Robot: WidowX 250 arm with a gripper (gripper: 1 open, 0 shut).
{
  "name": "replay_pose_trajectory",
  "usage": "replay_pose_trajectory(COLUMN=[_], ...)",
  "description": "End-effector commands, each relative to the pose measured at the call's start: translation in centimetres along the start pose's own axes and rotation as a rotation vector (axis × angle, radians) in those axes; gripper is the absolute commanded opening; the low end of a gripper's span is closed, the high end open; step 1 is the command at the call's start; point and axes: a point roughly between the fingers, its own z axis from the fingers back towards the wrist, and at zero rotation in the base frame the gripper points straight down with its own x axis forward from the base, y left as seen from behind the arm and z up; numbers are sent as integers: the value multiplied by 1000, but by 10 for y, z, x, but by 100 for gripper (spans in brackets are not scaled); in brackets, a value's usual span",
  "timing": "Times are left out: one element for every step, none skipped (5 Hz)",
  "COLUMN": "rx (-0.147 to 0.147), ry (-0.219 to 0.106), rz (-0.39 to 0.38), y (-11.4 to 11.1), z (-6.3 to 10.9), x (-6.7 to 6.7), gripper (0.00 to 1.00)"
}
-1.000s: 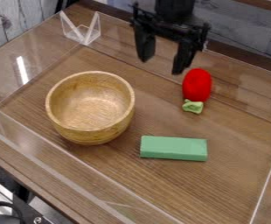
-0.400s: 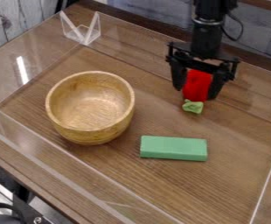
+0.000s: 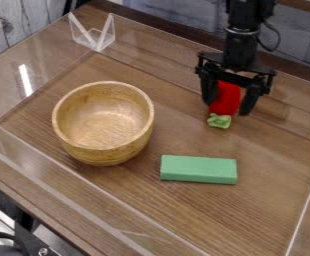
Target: Move the red fruit to the left
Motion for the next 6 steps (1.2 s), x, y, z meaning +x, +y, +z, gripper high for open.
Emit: replay_pose_trajectory(rx=[-5,-7,-11,-16,-22,-29], ry=[-57,-57,-54,-52,-52,-54], rz=[-56,-43,-32,0,43,107], y=[8,-4,-17,-17,-13,-16], z=[19,16,12,4,-1,-1], x=[11,15,16,17,18,12], gripper=[100,100,100,100,100,100])
